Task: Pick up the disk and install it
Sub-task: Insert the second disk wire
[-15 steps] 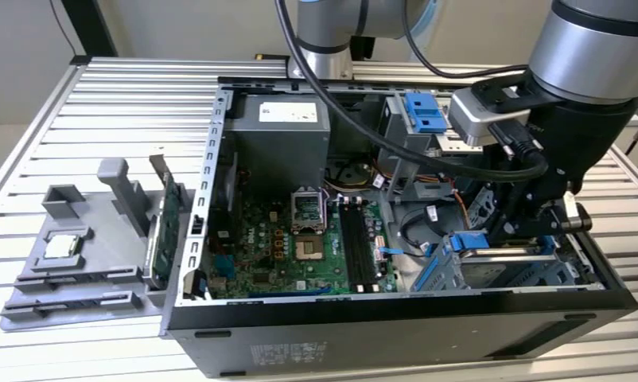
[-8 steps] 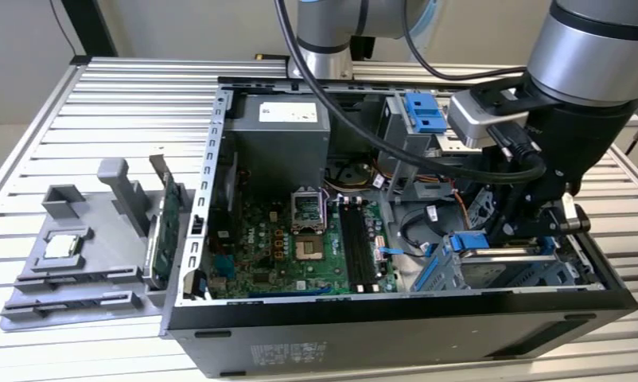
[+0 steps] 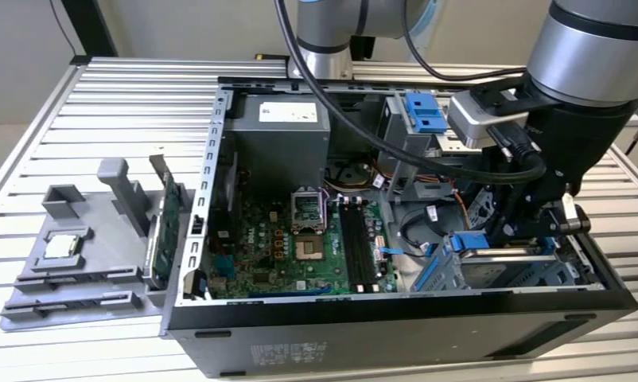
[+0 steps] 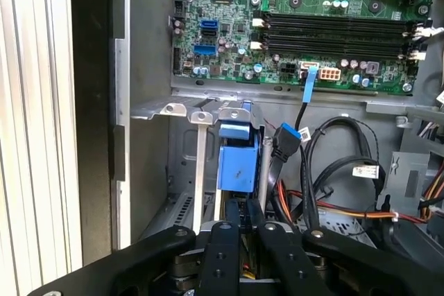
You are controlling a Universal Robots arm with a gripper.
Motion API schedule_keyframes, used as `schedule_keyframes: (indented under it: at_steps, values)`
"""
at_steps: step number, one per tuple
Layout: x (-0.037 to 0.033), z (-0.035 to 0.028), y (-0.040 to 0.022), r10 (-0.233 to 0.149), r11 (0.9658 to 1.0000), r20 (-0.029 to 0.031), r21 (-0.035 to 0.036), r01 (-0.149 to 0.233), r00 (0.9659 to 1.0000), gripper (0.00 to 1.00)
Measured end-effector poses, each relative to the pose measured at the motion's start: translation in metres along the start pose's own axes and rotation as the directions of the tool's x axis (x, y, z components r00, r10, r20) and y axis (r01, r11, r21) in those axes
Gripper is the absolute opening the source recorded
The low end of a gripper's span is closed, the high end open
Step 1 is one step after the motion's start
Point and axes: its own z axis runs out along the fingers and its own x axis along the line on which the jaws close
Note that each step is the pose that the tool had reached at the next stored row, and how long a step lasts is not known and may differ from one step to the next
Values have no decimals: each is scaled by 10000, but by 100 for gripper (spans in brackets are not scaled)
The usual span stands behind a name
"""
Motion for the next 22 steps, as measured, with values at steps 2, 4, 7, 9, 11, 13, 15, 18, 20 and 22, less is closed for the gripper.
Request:
schedule_keyframes:
  at_steps: [2, 4, 7, 9, 11, 13, 15, 18, 20, 22]
  values:
    - [7, 32, -7, 4, 10000, 50, 3, -4, 10000, 0]
    - [13, 66, -10, 6, 10000, 74, 3, -6, 10000, 0]
    - [8, 59, -11, 2, 10000, 37, 0, -2, 10000, 0]
    - [8, 58, -12, 2, 10000, 36, 0, -2, 10000, 0]
    - [8, 58, -12, 2, 10000, 35, 0, -2, 10000, 0]
    - [8, 63, -13, -1, 10000, 43, 3, 1, 10000, 100]
    - [7, 68, -14, -2, 10000, 55, 5, 2, 10000, 100]
    - [17, 25, -17, 12, 10000, 147, 9, -12, 9999, 100]
    - [30, -71, -26, 12, 10000, 122, 7, -12, 9999, 100]
    - [36, -139, -33, 15, 10000, 146, 8, -15, 9999, 100]
